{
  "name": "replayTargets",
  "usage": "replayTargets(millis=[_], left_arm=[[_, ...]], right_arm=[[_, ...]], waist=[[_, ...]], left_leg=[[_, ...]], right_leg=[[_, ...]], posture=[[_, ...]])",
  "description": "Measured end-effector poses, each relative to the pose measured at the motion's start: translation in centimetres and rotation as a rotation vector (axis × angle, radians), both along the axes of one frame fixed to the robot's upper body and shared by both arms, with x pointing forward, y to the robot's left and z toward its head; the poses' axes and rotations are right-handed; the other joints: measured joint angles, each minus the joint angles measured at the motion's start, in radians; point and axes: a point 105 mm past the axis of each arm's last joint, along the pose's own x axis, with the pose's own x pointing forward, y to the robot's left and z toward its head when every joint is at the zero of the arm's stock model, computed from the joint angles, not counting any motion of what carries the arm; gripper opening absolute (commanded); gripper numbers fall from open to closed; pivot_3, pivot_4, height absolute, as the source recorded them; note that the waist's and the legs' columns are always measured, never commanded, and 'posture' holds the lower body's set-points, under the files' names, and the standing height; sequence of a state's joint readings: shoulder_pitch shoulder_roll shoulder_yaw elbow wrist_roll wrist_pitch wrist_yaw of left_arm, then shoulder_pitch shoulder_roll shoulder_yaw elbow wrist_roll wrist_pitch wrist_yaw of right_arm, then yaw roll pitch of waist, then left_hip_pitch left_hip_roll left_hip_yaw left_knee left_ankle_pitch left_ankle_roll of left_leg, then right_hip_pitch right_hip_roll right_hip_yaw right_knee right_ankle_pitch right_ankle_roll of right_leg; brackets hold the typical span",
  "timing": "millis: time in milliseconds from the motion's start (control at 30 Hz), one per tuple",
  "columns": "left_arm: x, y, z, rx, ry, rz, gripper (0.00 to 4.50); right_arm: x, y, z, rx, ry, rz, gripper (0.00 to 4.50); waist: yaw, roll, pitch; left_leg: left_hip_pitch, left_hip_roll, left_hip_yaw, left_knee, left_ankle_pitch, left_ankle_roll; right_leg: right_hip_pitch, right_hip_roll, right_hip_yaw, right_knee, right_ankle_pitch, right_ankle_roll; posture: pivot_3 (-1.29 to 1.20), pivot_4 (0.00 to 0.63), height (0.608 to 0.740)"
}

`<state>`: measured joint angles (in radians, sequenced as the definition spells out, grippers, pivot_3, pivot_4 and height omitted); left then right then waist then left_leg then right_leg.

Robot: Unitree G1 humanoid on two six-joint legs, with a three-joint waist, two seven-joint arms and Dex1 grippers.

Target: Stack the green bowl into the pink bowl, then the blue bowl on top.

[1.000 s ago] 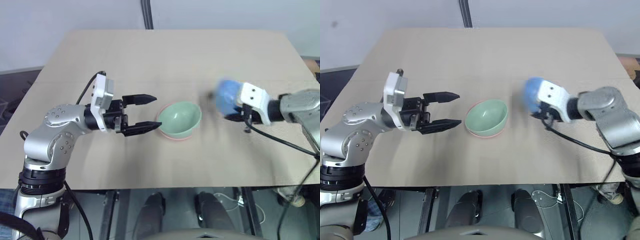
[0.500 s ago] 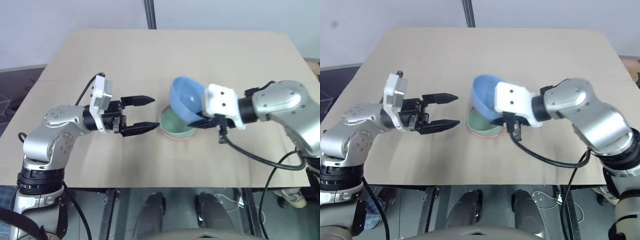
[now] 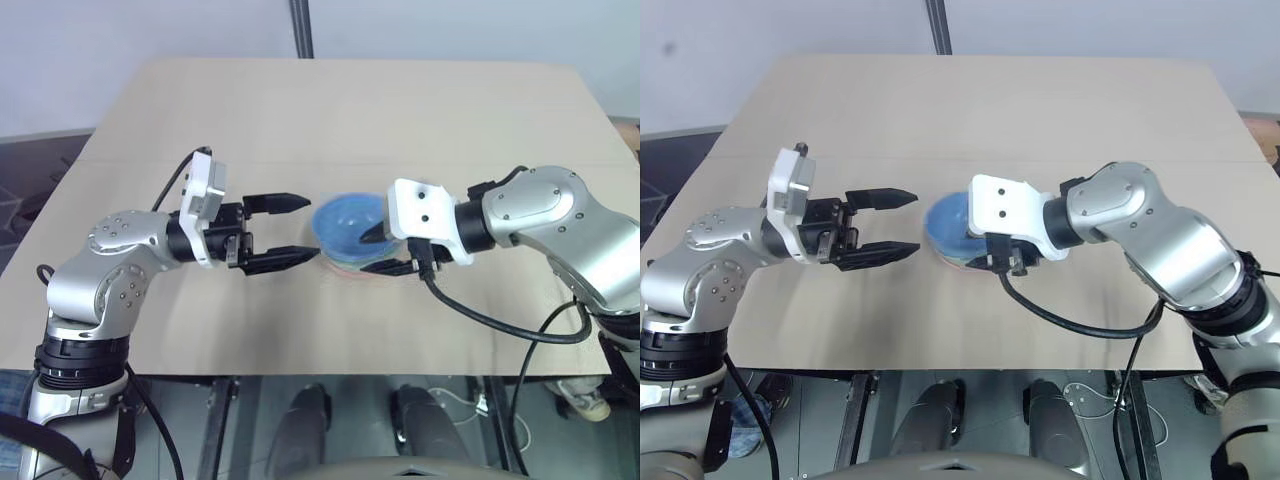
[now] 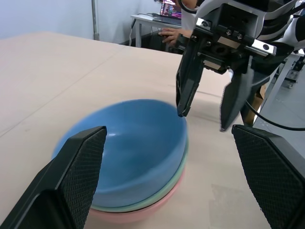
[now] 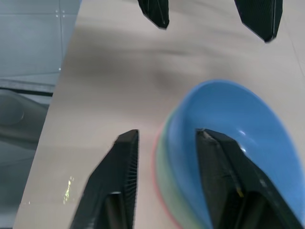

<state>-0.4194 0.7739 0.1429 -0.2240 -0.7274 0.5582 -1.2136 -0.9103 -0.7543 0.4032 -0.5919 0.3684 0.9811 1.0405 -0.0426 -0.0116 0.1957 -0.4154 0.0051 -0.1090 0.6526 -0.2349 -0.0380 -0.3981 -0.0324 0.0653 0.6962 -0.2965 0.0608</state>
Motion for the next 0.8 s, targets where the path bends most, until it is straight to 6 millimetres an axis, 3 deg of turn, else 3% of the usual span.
replayTargets(millis=[133,367,633,800], left_arm=[[0.1,0.1,0.0,0.003,0.001,0.009,4.45],[-0.6,1.7,-1.6,0.041,0.054,0.090,4.45],[-1.4,4.4,-2.7,0.090,0.102,0.213,4.45],[-1.7,5.0,-2.7,0.106,0.098,0.244,4.45]], right_arm=[[0.1,-1.7,-0.2,0.008,0.039,-0.043,1.98],[0.8,-9.1,0.2,0.132,0.111,-0.264,1.98],[-0.6,-15.1,0.5,0.250,0.043,-0.366,1.98],[-0.5,-17.6,1.1,0.332,-0.078,-0.404,1.98]], waist=[[0.003,0.000,0.000],[0.001,0.000,0.000],[0.003,0.000,0.000],[0.003,0.000,0.000]], left_leg=[[0.000,0.000,0.000,0.000,0.000,0.000],[0.001,0.000,0.002,-0.001,0.000,0.000],[0.002,0.001,0.002,-0.001,0.000,0.000],[0.002,0.001,0.002,-0.001,0.000,0.000]], right_leg=[[0.000,0.000,0.000,0.000,0.000,0.000],[0.000,0.000,0.001,0.000,0.000,0.000],[0.002,0.000,0.001,-0.001,0.000,0.000],[0.002,0.000,0.002,0.000,0.000,0.000]], posture=[[0.00,0.150,0.740],[0.00,0.150,0.740],[0.00,0.150,0.740],[0.00,0.150,0.740]])
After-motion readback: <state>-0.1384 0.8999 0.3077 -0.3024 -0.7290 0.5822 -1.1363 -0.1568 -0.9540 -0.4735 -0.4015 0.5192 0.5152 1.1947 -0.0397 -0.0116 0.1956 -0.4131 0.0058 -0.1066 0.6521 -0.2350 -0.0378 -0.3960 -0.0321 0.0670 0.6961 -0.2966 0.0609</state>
